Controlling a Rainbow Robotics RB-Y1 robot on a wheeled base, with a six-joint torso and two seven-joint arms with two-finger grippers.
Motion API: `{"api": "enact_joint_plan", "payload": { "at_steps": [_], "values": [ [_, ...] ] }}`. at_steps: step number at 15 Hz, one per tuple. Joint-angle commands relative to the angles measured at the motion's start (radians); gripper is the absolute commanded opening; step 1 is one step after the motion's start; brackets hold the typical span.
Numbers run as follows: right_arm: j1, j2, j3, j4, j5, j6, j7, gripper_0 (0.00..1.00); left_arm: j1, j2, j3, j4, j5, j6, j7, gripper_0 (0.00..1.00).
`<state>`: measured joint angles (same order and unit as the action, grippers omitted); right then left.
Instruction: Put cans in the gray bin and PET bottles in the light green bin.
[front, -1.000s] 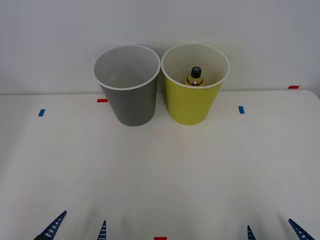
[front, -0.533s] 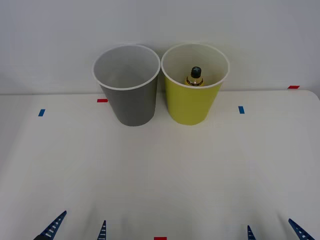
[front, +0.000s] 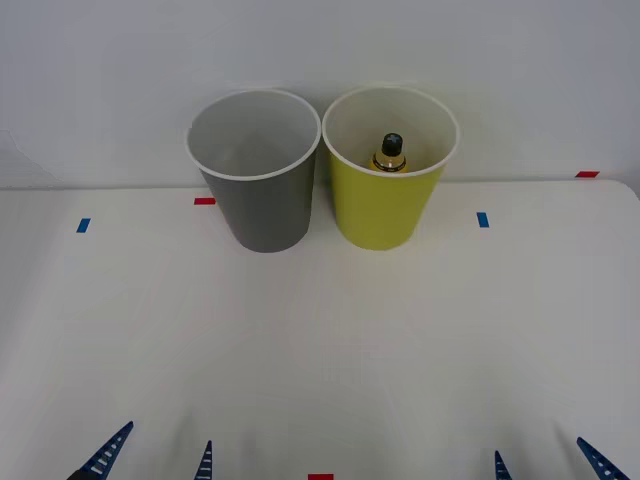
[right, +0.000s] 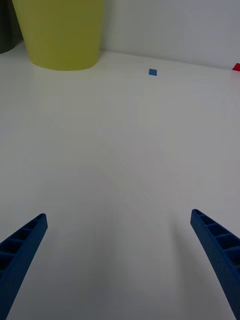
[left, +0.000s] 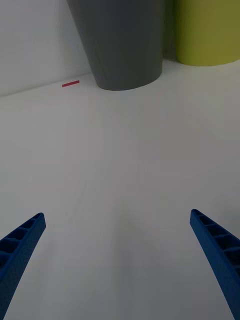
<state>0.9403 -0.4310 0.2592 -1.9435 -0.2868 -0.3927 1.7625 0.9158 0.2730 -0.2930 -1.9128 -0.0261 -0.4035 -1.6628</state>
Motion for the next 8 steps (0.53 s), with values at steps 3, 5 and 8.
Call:
{"api": "enact_joint_plan", "payload": {
  "at_steps": [3, 5, 8],
  "values": [
    [0.000, 0.000, 0.000, 0.000, 0.000, 0.000, 0.000, 1.00, 0.000, 0.000, 0.000, 0.000, 0.000, 0.000, 0.000, 1.00],
    [0.000, 0.000, 0.000, 0.000, 0.000, 0.000, 0.000, 1.00, 0.000, 0.000, 0.000, 0.000, 0.000, 0.000, 0.000, 1.00],
    [0.000, 0.000, 0.000, 0.000, 0.000, 0.000, 0.000, 1.00, 0.000, 0.000, 0.000, 0.000, 0.000, 0.000, 0.000, 1.00]
  ]
}}
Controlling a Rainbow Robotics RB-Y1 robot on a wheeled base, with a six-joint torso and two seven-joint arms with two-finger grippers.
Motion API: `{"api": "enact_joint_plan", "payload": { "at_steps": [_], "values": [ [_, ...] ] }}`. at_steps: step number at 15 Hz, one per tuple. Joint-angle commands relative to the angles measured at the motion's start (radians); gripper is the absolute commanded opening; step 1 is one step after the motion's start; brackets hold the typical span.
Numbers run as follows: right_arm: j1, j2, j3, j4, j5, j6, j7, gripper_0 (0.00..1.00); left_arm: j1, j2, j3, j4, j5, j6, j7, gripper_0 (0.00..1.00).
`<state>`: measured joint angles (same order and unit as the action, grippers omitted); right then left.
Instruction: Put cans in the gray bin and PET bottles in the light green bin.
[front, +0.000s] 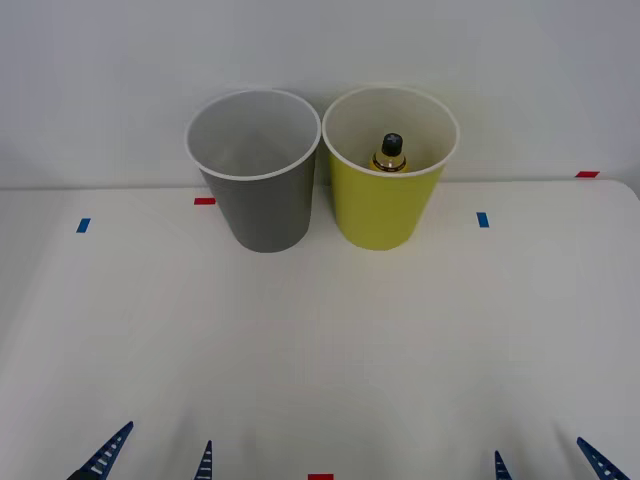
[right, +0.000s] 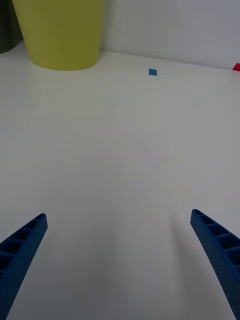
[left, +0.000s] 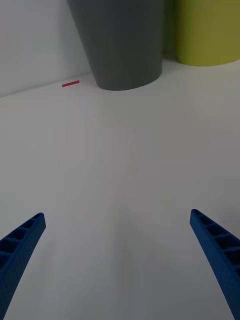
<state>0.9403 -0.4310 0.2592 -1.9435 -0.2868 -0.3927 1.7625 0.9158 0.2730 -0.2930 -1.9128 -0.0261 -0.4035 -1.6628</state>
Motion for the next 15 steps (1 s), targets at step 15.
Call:
{"api": "enact_joint_plan", "payload": {
  "at_steps": [15],
  "values": [
    [0.000, 0.000, 0.000, 0.000, 0.000, 0.000, 0.000, 1.00, 0.000, 0.000, 0.000, 0.000, 0.000, 0.000, 0.000, 1.00]
  ]
}}
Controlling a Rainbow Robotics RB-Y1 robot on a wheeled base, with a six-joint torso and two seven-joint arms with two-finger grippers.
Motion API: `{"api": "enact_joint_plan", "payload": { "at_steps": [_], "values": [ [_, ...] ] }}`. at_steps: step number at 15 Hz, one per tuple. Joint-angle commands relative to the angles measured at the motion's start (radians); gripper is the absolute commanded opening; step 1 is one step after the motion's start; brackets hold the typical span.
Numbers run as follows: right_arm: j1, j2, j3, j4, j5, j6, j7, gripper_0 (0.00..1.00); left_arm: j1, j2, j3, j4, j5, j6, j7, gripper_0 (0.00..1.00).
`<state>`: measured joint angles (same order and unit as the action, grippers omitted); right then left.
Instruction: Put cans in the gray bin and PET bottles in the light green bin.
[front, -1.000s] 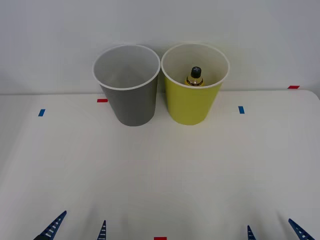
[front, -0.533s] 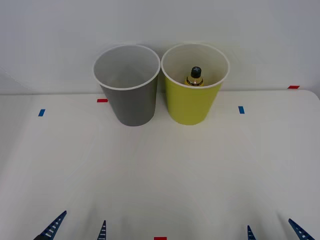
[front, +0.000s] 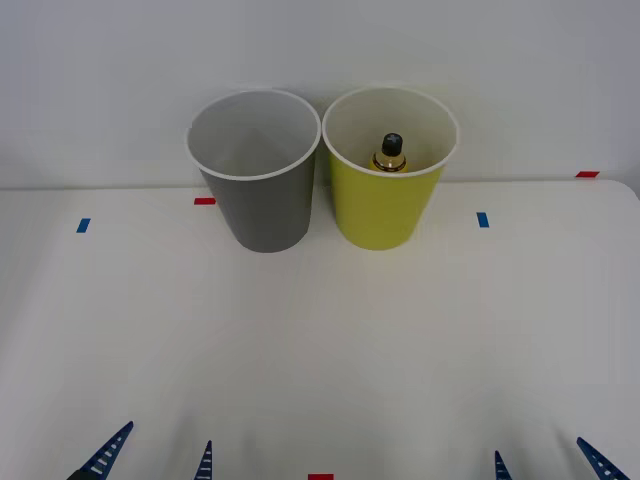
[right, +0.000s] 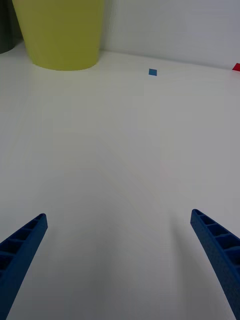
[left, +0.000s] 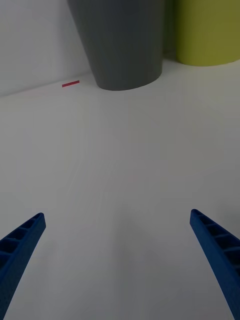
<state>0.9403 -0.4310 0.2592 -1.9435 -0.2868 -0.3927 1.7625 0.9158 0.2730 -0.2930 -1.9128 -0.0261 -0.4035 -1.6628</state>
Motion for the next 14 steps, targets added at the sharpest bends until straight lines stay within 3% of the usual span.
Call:
{"api": "enact_joint_plan", "payload": {
  "at_steps": [1, 14],
  "values": [
    [0.000, 0.000, 0.000, 0.000, 0.000, 0.000, 0.000, 1.00, 0.000, 0.000, 0.000, 0.000, 0.000, 0.000, 0.000, 1.00],
    [0.000, 0.000, 0.000, 0.000, 0.000, 0.000, 0.000, 1.00, 0.000, 0.000, 0.000, 0.000, 0.000, 0.000, 0.000, 1.00]
  ]
}}
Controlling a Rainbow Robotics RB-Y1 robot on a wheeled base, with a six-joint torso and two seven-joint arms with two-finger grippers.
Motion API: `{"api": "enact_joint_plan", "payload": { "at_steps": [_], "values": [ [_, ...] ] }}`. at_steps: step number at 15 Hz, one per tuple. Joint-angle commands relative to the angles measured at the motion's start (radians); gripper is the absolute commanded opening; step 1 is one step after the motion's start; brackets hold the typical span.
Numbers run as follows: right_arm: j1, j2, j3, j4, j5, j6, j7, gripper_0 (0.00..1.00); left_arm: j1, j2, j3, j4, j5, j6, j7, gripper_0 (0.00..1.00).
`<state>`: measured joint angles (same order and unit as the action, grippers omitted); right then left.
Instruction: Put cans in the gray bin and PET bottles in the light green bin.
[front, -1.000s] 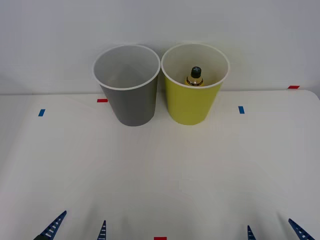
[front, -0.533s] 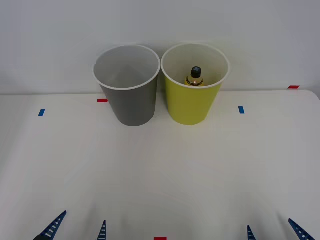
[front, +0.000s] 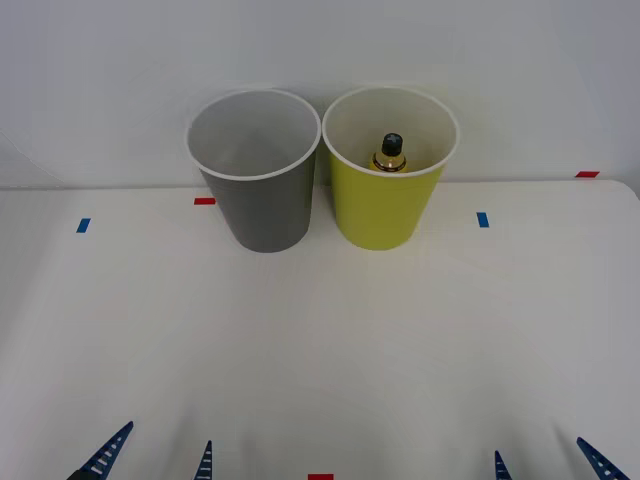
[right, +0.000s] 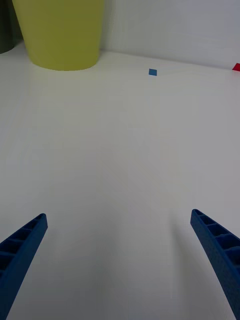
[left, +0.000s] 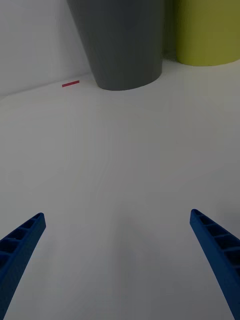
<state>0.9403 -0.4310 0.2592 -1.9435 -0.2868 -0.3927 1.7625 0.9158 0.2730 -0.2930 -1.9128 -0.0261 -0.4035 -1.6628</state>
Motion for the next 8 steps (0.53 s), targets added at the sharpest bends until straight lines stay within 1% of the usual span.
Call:
{"api": "enact_joint_plan", "payload": {
  "at_steps": [1, 8],
  "values": [
    [0.000, 0.000, 0.000, 0.000, 0.000, 0.000, 0.000, 1.00, 0.000, 0.000, 0.000, 0.000, 0.000, 0.000, 0.000, 1.00],
    [0.000, 0.000, 0.000, 0.000, 0.000, 0.000, 0.000, 1.00, 0.000, 0.000, 0.000, 0.000, 0.000, 0.000, 0.000, 1.00]
  ]
}}
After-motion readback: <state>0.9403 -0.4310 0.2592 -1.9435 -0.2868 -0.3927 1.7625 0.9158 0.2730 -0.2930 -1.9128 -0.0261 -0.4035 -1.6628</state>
